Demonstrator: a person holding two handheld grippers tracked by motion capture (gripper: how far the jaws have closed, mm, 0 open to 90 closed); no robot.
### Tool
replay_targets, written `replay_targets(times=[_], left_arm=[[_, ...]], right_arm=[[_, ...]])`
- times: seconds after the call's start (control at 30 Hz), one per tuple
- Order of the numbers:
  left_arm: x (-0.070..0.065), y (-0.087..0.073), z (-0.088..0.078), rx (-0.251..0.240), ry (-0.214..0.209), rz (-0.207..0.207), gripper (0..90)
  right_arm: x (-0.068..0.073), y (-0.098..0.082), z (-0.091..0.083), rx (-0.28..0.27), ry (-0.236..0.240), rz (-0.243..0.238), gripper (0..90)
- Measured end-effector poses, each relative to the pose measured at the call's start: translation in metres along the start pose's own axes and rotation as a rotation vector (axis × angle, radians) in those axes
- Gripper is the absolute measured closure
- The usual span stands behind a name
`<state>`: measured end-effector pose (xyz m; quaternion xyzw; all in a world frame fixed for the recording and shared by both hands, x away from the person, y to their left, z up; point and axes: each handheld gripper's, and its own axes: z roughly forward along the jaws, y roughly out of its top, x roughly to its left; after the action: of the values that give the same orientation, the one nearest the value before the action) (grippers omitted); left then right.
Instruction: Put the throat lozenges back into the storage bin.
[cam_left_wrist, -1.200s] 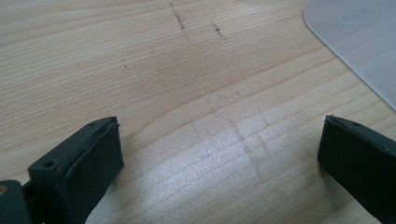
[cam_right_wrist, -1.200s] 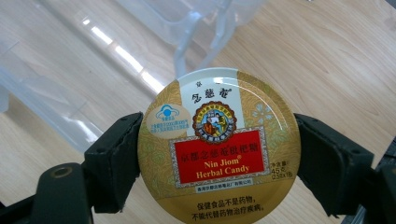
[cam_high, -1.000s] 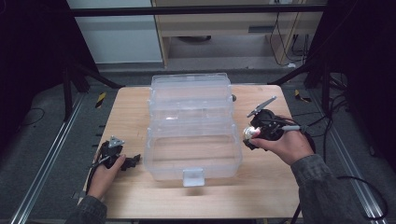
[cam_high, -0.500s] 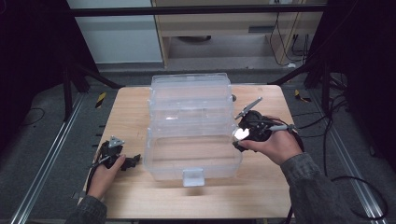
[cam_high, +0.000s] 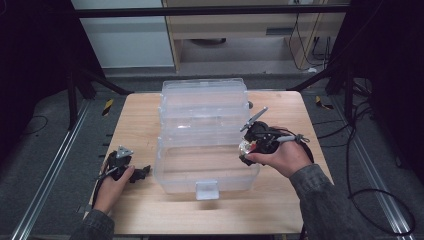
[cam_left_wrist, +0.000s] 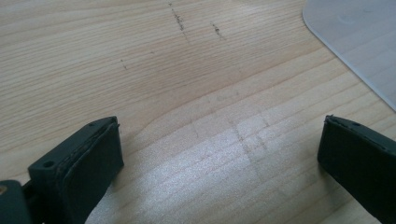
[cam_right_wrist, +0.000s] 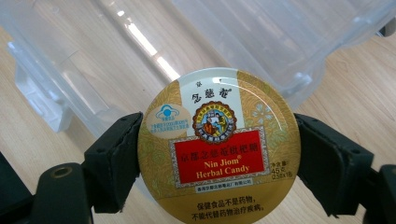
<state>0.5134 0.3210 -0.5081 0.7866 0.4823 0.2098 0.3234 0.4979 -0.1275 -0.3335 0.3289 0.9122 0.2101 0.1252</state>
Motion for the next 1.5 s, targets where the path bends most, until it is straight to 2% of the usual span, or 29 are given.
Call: replay_targets(times=[0.63, 1.5], left_arm=[[0.000, 0.000, 0.000, 0.000, -0.001, 0.001, 0.0], [0.000, 0.000, 0.000, 0.000, -0.001, 0.001, 0.0]], right_arm=[[0.008, -0.002, 0.022, 0.034, 0.021, -0.005, 20.9], [0.010, -0.008, 0.033, 0.055, 0.045, 0.010, 20.9]])
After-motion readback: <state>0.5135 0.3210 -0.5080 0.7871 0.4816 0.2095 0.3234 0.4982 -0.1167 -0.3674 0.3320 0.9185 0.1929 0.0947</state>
